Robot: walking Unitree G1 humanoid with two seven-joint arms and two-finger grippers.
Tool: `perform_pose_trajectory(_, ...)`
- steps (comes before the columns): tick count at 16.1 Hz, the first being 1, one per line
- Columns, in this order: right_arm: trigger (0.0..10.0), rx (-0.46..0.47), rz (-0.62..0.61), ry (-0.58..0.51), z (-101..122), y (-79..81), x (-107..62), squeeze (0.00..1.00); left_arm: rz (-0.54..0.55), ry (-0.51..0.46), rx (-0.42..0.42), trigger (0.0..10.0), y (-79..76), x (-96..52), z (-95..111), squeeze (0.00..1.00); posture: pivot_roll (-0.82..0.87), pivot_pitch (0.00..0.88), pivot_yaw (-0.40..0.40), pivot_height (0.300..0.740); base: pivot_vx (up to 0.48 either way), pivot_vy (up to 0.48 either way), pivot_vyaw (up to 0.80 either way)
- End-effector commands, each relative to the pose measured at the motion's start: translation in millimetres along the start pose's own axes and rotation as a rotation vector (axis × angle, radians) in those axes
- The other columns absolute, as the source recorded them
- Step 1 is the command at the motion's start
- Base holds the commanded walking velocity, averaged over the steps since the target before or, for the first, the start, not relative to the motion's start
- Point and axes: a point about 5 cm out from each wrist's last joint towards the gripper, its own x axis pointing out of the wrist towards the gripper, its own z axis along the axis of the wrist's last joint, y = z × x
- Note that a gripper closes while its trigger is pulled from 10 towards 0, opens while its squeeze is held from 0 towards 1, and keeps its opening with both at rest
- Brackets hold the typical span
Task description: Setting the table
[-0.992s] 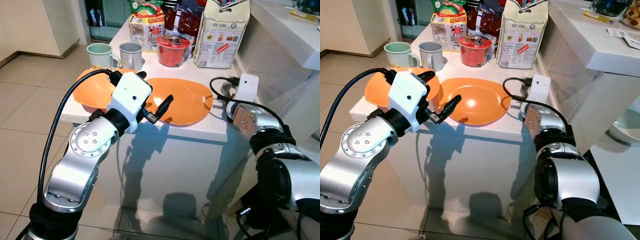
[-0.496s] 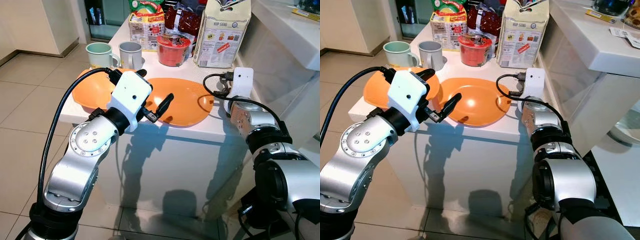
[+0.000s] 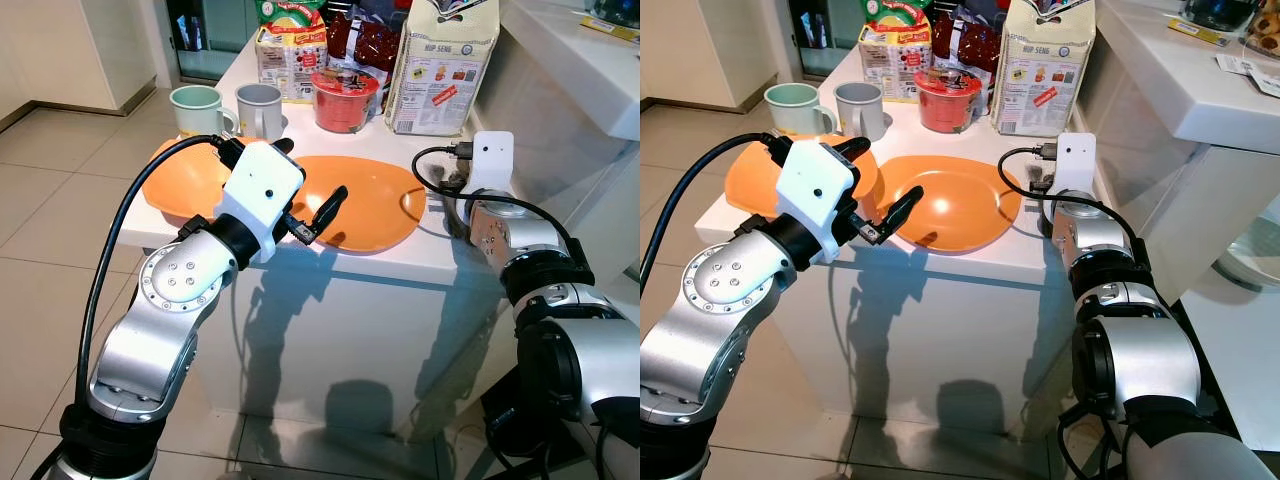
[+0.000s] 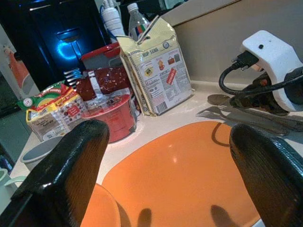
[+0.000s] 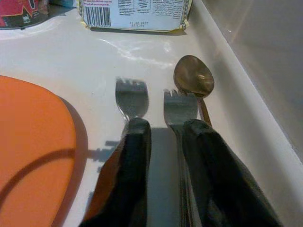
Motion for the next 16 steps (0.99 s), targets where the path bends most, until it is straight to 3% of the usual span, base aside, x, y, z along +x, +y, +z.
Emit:
perform_pose_trajectory(1,10.0,-0.017,-0.009,-0.010,4,-3.0,-0.3,1.00,-0.012,-0.009,0.014,10.0,0.1,2.9,3,0.00,0.09,0.000,-0.065,0.740,0.000,0.000,0.00)
perform_pose_trajectory(13,10.0,-0.017,-0.009,-0.010,4,-3.0,-0.3,1.00,-0.012,-0.009,0.014,10.0,0.1,2.9,3,0.00,0.09,0.000,-0.065,0.740,0.000,0.000,0.00)
perform_pose_trajectory(14,10.0,0.029,0.058,0.011,1,4.4,0.4,0.00,-0.018,-0.001,0.016,10.0,-0.6,1.3,3,0.00,0.10,0.000,-0.054,0.740,0.000,0.000,0.00)
perform_pose_trajectory(16,10.0,0.087,0.157,0.042,-4,15.8,0.8,0.00,-0.028,0.015,0.018,10.0,-1.8,-2.1,3,0.00,0.11,0.000,-0.054,0.740,0.000,0.000,0.00)
